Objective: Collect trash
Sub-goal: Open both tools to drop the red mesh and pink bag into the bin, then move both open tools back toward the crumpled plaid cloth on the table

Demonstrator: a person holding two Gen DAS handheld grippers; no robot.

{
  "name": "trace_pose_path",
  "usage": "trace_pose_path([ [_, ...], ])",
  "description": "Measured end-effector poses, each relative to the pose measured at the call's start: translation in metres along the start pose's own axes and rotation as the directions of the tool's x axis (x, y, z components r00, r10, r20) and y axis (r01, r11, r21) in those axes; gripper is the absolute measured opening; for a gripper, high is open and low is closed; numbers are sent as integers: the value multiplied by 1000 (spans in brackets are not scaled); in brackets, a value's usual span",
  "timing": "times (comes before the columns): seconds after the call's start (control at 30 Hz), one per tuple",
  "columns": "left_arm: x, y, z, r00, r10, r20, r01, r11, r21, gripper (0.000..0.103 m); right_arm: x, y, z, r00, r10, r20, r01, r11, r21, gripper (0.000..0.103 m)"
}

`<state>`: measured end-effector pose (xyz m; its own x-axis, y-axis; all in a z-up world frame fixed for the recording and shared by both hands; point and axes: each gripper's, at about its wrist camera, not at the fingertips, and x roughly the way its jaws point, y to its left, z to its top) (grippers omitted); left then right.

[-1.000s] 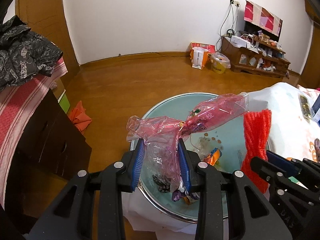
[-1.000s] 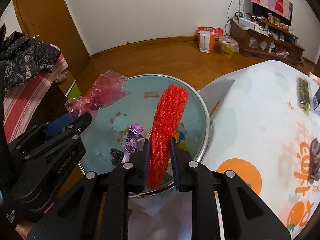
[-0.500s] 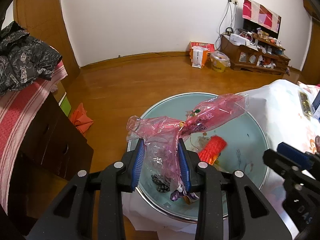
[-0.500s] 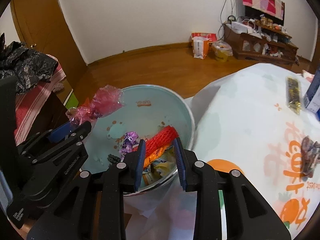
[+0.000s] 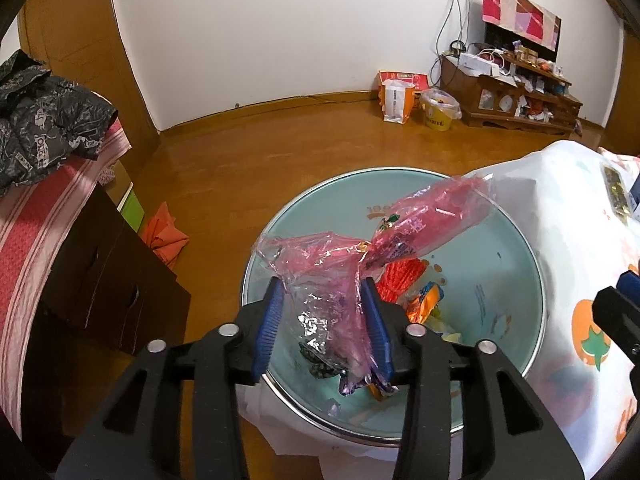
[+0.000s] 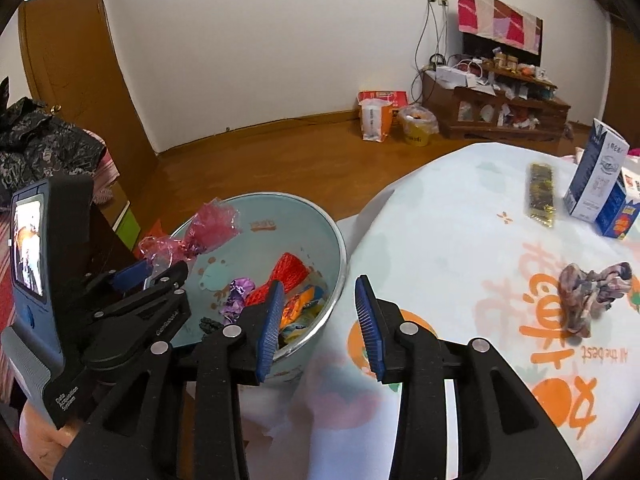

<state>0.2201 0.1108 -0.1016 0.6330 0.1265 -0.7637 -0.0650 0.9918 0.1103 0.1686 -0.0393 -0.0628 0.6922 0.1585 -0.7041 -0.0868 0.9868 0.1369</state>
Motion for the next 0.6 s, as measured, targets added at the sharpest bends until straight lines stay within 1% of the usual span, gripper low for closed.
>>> trace_pose_path([
  [0.07, 0, 0, -1, 1000, 8, -3, -8, 1000, 2, 54, -3, -1, -1, 1000, 0, 6, 0, 1000, 5, 38],
  [0.1, -1, 0, -1, 1000, 11, -3, -11, 1000, 1, 64, -5, -2, -1, 1000, -2, 12, 2, 1000, 8, 41],
  [0.13, -2, 0, -2, 1000, 14, -1, -14, 1000, 1, 71, -7, -3, -1, 1000, -6, 19, 5, 1000, 12, 47],
  [0.17, -5, 1, -2, 1000, 19, 9, -19, 1000, -1, 73, -8, -1, 0, 1000, -9, 25, 8, 1000, 15, 50],
  [0.23, -10, -1, -3, 999, 32, 19, -32, 999, -1, 87, -14, -4, -1, 998, -18, 52, 17, 999, 28, 61],
  [0.27, -13, -1, -3, 998, 47, 29, -47, 999, -2, 89, -18, -7, -2, 998, -22, 62, 20, 999, 32, 65],
  [0.33, -19, -1, -3, 997, 62, 47, -62, 998, 0, 89, -23, -7, -2, 995, -45, 91, 41, 998, 38, 79],
  [0.37, -22, -2, -3, 997, 64, 52, -64, 998, 2, 90, -27, -9, -3, 992, -59, 111, 55, 998, 37, 83],
  [0.4, -25, -2, -3, 996, 66, 56, -67, 998, 4, 90, -31, -11, -4, 988, -77, 136, 73, 997, 35, 89],
  [0.47, -32, -3, -5, 995, 72, 69, -72, 997, 5, 91, -38, -13, -6, 980, -105, 167, 102, 994, 28, 91],
  [0.53, -40, -5, -7, 993, 86, 85, -86, 996, 1, 95, -45, -16, -8, 976, -127, 179, 125, 992, 23, 91],
  [0.6, -48, -7, -10, 992, 83, 97, -83, 997, -1, 95, -51, -21, -10, 977, -115, 181, 111, 993, 29, 91],
])
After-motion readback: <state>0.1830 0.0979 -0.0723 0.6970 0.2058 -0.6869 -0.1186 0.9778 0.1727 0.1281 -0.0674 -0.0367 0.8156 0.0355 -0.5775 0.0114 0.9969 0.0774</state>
